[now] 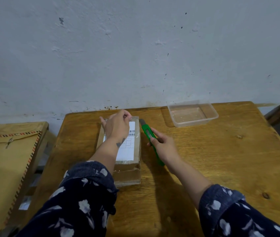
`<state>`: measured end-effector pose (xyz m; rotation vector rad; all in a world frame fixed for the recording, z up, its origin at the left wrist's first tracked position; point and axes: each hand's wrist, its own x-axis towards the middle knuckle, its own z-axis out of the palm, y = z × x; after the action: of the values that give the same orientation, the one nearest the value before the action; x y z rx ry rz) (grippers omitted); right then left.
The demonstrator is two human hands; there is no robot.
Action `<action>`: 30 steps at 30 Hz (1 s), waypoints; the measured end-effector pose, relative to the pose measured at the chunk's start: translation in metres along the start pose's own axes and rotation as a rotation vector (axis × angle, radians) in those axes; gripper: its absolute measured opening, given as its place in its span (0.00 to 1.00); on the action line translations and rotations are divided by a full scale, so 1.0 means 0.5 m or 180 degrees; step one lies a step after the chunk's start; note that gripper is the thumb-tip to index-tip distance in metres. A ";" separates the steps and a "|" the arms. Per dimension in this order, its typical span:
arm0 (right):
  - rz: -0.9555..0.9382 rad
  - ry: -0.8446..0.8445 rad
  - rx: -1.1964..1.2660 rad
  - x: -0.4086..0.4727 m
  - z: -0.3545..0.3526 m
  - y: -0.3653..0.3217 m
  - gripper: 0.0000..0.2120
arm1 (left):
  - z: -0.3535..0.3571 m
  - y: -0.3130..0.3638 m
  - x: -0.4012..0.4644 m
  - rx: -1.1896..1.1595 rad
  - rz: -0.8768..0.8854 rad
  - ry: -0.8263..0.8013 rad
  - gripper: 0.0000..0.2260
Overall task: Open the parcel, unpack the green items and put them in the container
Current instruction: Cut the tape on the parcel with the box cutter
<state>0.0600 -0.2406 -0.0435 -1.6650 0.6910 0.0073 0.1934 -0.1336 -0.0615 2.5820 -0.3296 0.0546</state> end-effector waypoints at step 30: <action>0.0094 0.0042 0.0147 -0.047 -0.005 0.014 0.20 | -0.030 -0.018 -0.179 0.1443 0.0401 -0.0989 0.37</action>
<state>0.0365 -0.2332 -0.0403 -1.6119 0.7207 0.0012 0.1091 -0.0984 -0.0623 3.0165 -0.6596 -0.2582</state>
